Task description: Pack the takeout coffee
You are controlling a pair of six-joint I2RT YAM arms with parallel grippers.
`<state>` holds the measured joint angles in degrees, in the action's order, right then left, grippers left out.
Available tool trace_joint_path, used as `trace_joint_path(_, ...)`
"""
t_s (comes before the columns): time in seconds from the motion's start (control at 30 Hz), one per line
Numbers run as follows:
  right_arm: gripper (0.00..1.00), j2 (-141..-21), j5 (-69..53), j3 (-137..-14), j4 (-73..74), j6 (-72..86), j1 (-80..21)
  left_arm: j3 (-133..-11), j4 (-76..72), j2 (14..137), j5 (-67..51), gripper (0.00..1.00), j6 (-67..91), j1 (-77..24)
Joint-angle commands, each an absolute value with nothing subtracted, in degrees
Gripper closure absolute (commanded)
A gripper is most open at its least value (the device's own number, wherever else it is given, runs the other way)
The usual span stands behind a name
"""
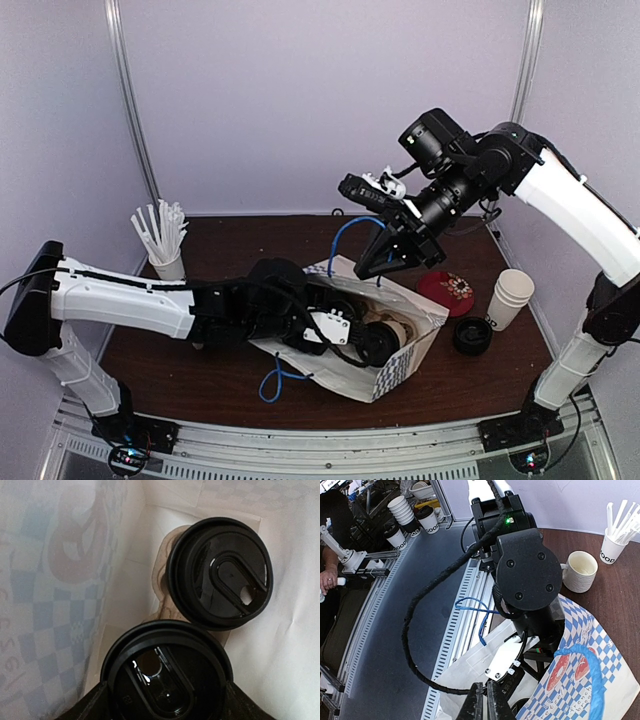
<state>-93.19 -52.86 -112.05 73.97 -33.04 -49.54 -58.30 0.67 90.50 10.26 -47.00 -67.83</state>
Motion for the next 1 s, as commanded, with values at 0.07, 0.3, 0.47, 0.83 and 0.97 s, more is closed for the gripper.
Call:
trace_joint_path(0.07, 0.94, -93.42, -53.39, -112.94, 74.48, -33.49, -49.75, -59.93, -3.19, 92.85, 8.18, 0.33, -45.34, -66.87)
trace_joint_path(0.3, 0.93, -93.69, -53.69, -112.94, 74.20, -33.41, -48.76, -58.32, -6.17, 92.59, 5.57, 0.34, -43.79, -66.88)
trace_joint_path(0.47, 0.91, -93.85, -54.48, -112.77, 73.95, -33.14, -46.63, -57.18, -9.26, 91.98, 4.95, 0.34, -42.99, -66.86)
trace_joint_path(0.83, 0.90, -94.13, -55.62, -113.16, 74.35, -33.78, -43.28, -58.45, -11.65, 95.34, 5.66, 0.34, -42.97, -66.88)
trace_joint_path(0.97, 0.90, -94.57, -55.46, -113.69, 75.00, -34.25, -42.79, -58.92, -11.83, 96.90, 6.33, 0.34, -43.32, -66.84)
